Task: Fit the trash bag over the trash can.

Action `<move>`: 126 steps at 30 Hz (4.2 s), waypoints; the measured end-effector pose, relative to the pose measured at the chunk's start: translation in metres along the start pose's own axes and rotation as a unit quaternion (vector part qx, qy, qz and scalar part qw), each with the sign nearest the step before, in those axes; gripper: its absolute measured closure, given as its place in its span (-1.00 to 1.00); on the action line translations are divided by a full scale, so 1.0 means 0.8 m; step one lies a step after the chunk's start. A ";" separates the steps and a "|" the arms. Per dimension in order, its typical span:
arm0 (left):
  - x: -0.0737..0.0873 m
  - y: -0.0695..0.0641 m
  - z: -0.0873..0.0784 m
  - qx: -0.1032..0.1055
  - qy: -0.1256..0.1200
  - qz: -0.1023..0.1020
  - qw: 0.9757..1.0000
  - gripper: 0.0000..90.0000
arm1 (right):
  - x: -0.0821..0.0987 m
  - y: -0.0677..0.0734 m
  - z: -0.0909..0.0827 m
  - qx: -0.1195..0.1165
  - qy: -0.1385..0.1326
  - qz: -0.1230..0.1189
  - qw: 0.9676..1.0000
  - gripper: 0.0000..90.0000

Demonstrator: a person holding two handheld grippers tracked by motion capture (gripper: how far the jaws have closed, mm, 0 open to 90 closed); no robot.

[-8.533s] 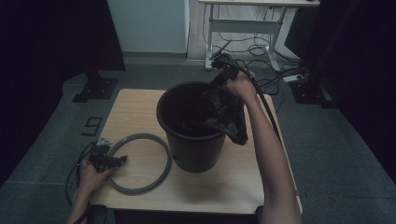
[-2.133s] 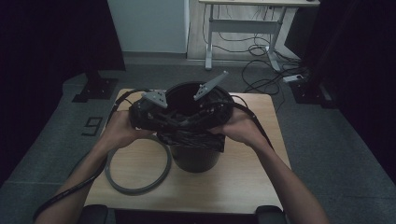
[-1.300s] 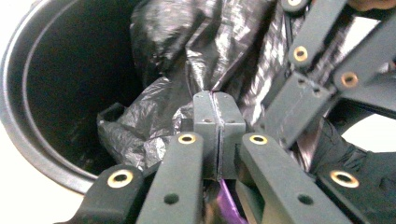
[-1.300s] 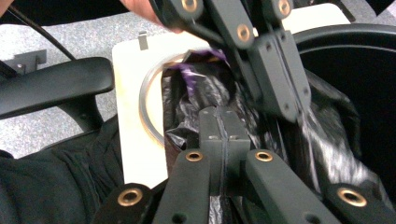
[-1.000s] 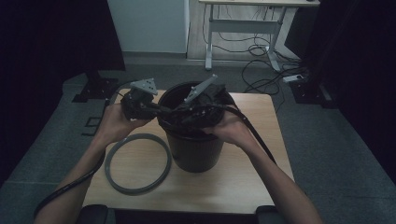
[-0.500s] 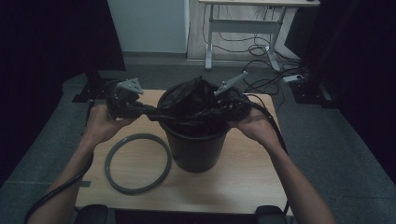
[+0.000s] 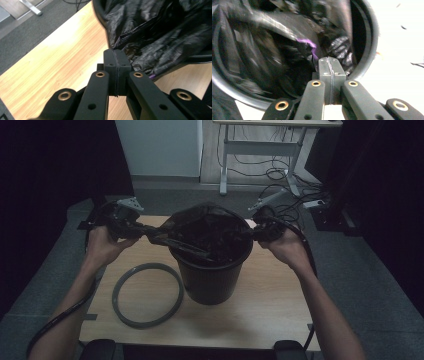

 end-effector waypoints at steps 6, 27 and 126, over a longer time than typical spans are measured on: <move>0.004 0.012 0.002 -0.002 0.000 -0.014 1.000 0.97 | 0.016 -0.034 -0.008 0.030 0.006 0.034 0.999 0.98; -0.006 0.023 -0.003 -0.001 -0.017 -0.014 1.000 0.15 | 0.038 -0.067 -0.020 0.027 0.002 0.074 0.997 0.47; -0.046 0.050 0.062 0.060 -0.020 -0.014 0.998 0.08 | 0.023 -0.099 0.055 0.033 0.000 0.083 0.996 -0.12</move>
Point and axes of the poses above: each handheld gripper's, and its own axes: z roughly forward along the jaws, x roughly out of its underside, y roughly to its left, the point moved 5 cm from there along z, roughly forward along the jaws, and after that the axes turned 11 degrees about y, right-handed, at the moved point
